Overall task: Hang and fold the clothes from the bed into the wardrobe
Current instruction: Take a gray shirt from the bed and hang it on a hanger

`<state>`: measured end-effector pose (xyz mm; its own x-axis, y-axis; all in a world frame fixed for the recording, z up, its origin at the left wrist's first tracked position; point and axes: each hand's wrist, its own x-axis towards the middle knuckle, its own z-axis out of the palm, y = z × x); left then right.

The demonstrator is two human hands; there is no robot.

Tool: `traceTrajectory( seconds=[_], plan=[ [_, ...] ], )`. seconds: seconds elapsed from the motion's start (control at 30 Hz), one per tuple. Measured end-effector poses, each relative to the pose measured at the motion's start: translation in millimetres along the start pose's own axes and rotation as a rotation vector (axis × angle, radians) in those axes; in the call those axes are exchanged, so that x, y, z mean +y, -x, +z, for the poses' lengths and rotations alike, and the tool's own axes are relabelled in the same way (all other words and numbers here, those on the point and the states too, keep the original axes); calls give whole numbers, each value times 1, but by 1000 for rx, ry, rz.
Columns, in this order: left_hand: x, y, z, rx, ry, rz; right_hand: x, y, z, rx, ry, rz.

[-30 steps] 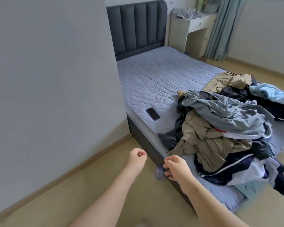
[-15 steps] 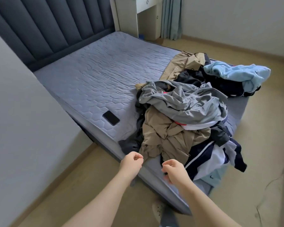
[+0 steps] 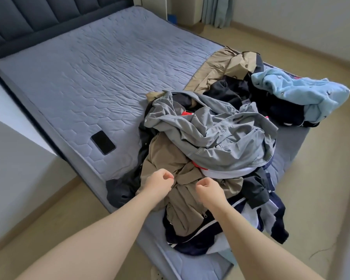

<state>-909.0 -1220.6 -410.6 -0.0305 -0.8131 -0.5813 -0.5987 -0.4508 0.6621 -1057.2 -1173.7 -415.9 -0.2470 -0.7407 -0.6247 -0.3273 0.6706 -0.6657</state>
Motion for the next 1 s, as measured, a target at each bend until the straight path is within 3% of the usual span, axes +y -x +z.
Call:
traceTrajectory(
  seconds=[0.23, 0.33, 0.5, 0.63, 0.73, 0.87, 1.0],
  plan=[
    [29, -69, 21, -16, 106, -22, -12, -92, -24, 85, 115, -67],
    [34, -84, 30, -34, 236, -79, -10, -122, -25, 74, 281, -62],
    [23, -102, 34, -79, 309, -125, -11, -156, -24, 51, 674, -51],
    [7, -113, 20, -29, 295, -163, -9, -173, -13, -6, 836, 5],
    [-3, -114, 8, 1, 280, -197, -14, -172, -5, 25, 770, -17],
    [-3, -100, -5, 10, 326, -229, -30, -144, 3, 117, 541, -199],
    [8, -75, -28, 23, 383, -239, -55, -104, 8, 182, 276, -255]
  ],
)
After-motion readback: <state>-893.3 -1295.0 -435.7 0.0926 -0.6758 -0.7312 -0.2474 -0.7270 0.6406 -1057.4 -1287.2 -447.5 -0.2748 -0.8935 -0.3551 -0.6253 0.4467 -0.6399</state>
